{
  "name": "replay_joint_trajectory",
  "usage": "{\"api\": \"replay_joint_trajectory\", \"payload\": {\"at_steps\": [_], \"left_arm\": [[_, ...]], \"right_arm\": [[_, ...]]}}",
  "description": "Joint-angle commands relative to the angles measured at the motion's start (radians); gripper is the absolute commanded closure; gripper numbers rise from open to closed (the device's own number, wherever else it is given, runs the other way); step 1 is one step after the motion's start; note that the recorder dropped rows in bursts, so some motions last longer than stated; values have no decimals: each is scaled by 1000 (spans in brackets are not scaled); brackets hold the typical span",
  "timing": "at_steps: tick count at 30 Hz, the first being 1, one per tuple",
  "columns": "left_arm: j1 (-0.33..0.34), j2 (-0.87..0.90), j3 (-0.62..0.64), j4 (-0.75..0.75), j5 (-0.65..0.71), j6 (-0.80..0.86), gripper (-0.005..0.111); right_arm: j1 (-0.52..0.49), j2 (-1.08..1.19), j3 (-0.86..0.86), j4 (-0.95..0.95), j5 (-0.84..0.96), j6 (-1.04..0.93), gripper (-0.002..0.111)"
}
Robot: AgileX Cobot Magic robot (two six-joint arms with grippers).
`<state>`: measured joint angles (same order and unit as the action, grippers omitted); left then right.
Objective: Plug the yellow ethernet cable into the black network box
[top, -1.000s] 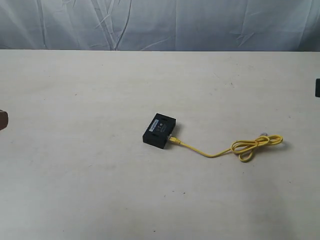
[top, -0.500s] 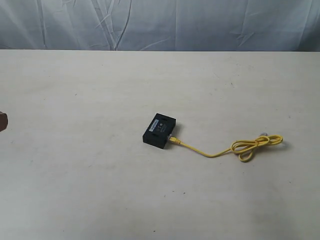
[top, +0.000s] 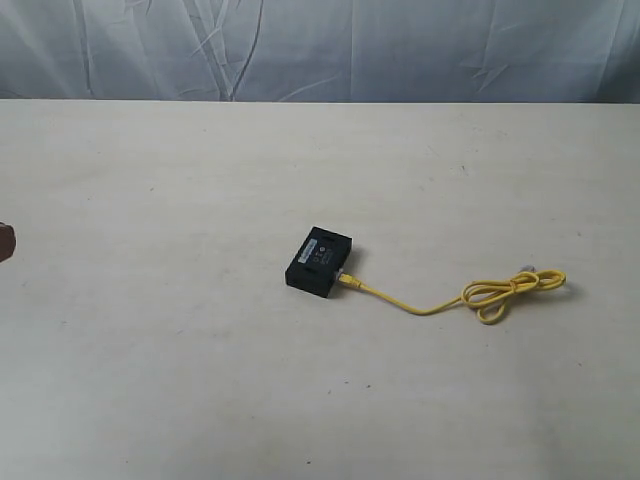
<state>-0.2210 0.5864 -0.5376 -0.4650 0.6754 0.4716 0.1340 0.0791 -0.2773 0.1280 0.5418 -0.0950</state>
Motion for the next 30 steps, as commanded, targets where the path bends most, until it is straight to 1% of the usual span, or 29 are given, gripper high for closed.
{"api": "replay_joint_trajectory", "payload": {"at_steps": [1,5,10,15,19,25,30], "left_arm": [[2,-9,-1,-6,-10,-4,107],[2,-9,-1,-6,-10,-4,107],[2,-9,-1,-6,-10,-4,107],[2,-9,-1,-6,-10,-4,107],[2,-9,-1,-6,-10,-4,107],[2,-9,-1,-6,-10,-2,107],[2,-9,-1,-6,-10,-2,107]], "right_arm": [[-4,-63,31,14,-14,-6,108],[-4,-63,38,-30,-9,-2,108],[-4,-63,49,-119,-8,69,108],[-4,-63,66,-136,-10,71,108],[-4,-75,106,-137,-90,71,108],[-4,-79,231,-137,-144,71,108],[-4,-79,277,-137,-182,69,108]]}}
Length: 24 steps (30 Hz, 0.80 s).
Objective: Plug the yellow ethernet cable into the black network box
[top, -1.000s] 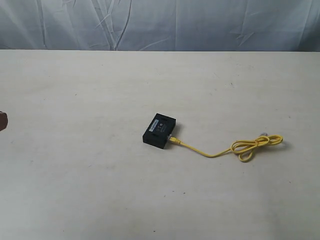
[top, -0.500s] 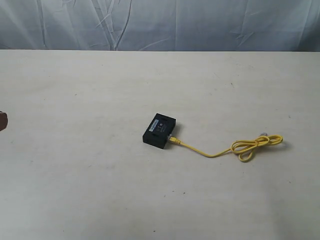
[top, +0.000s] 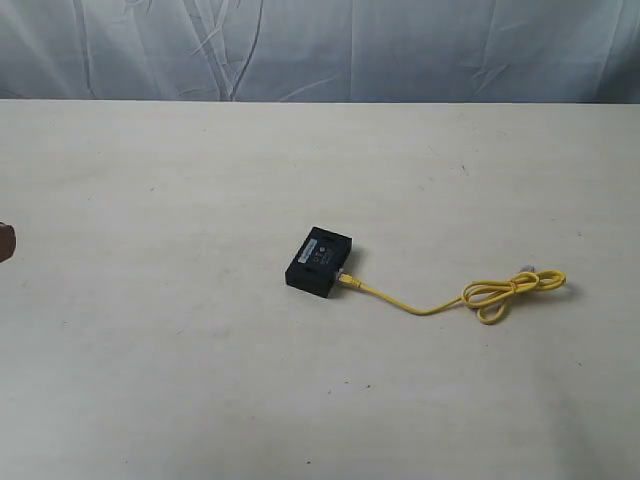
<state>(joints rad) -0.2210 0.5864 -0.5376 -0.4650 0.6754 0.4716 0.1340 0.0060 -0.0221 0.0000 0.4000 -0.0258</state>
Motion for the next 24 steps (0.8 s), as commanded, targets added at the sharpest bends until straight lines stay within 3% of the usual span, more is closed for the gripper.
{"api": "replay_joint_trajectory", "payload": {"at_steps": [1,24], "left_arm": [[2,-9,-1,-6,-10,-2,107],[2,-9,-1,-6,-17,-2,107]], "right_arm": [[-4,-6,22,-9,-40,0,108],[-94,-6,22,5,-40,0,108]]}}
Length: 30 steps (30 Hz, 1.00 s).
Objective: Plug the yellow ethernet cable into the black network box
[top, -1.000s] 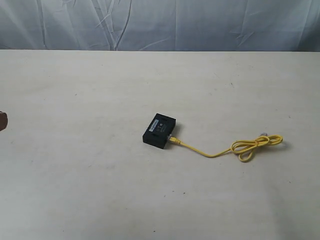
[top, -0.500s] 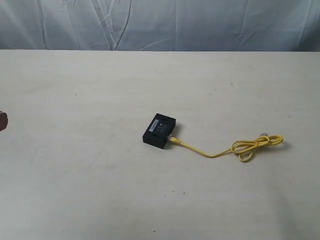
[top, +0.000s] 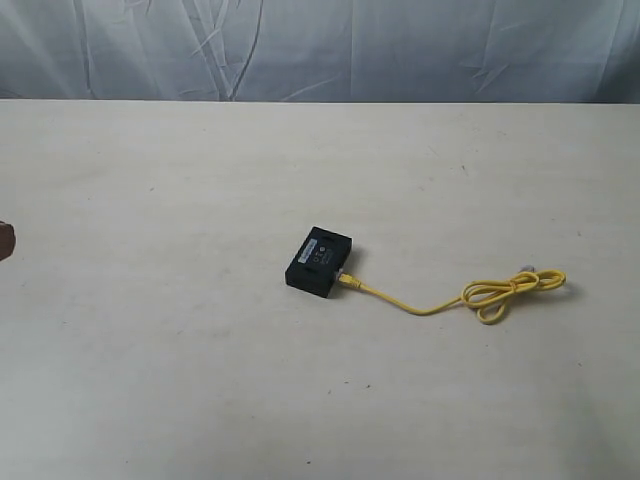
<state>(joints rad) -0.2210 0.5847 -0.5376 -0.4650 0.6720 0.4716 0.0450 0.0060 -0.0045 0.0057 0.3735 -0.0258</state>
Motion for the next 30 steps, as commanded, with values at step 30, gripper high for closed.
{"api": "replay_joint_trajectory", "payload": {"at_steps": [30], "left_arm": [[159,-585,499,369,-474,11,107]], "right_arm": [[-5,-6,4,4,-14,0,108]]}}
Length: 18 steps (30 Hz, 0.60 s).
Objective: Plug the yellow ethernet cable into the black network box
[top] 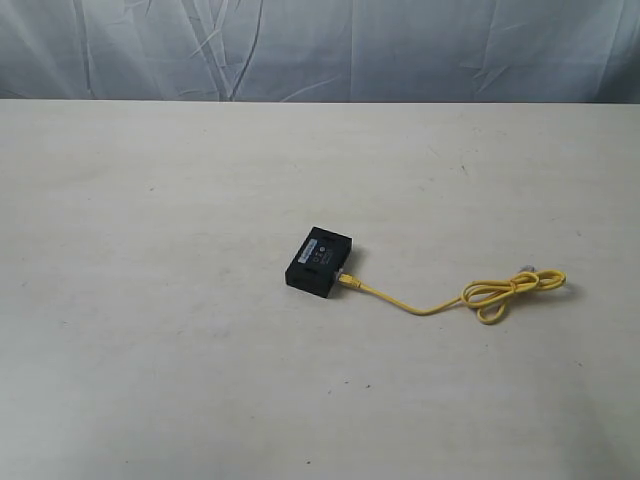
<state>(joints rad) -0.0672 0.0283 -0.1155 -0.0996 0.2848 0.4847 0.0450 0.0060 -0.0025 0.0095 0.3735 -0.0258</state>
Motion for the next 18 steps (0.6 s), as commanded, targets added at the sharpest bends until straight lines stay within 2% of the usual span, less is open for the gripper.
{"api": "replay_joint_trajectory", "payload": {"at_steps": [1,4,7,14,18], "left_arm": [[5,-28,98,6,-123,-3,107],[5,-28,115,8,-152,-3,107],[5,-28,115,23,-87,-3,107],[5,-28,115,23,-81,-3,107],[35,-28,115,22,-79,-10,107]], "right_arm": [[-5,-6,2,0,-14,0,108],[-5,-6,2,0,-14,0,108],[-5,-6,2,0,-14,0,108],[-5,-6,2,0,-14,0,108],[-5,-6,2,0,-14,0,108]]}}
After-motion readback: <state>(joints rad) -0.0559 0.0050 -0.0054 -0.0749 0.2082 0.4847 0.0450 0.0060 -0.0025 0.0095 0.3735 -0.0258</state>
